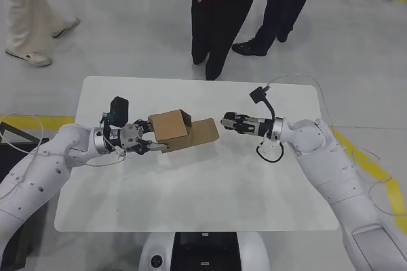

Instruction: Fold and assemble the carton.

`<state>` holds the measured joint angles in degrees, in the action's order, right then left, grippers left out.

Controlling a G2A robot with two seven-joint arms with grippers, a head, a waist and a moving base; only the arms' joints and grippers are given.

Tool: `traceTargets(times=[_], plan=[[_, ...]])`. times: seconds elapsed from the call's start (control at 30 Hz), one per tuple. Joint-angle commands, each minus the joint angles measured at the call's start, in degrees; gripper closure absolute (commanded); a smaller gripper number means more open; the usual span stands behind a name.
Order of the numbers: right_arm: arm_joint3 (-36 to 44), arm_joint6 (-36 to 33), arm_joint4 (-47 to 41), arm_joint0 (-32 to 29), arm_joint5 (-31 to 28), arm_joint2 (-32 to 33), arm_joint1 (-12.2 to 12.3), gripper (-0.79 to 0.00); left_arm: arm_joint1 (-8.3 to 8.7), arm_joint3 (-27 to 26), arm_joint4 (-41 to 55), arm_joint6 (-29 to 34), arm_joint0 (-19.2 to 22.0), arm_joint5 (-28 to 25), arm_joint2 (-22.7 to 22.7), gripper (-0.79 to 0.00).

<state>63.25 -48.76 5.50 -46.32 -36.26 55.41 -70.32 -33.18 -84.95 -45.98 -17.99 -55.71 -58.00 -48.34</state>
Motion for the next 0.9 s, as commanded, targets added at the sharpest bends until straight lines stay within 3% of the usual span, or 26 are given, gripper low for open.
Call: traceTargets(times=[0.0, 0.03, 0.47, 0.63, 0.87], plan=[[-0.73, -3.26, -2.15, 0.70, 0.19, -0.70, -0.15, -0.742, 0.03, -0.11, -0.18, -0.10, 0.00, 0.00, 0.14, -0.456], [-0.86, -3.49, -2.48, 0.81, 0.13, -0.74, -0.17, -0.785, 0.05, -0.13, -0.21, -0.15, 0.02, 0.00, 0.19, -0.453], [-0.66, -3.10, -2.89, 0.56, 0.14, -0.73, -0.20, -0.785, 0.12, -0.93, -0.68, -0.44, 0.11, 0.00, 0.53, -0.449], [-0.02, -7.94, -16.93, -1.10, 0.55, 0.62, -0.12, -0.785, 0.08, -1.07, -0.75, -0.34, 0.10, 0.00, 0.45, -0.449], [-5.21, -22.93, -34.54, 0.37, 9.46, 1.91, 0.05, -0.785, 0.05, -1.33, -0.68, -0.27, -0.12, 0.00, 0.24, -0.453]])
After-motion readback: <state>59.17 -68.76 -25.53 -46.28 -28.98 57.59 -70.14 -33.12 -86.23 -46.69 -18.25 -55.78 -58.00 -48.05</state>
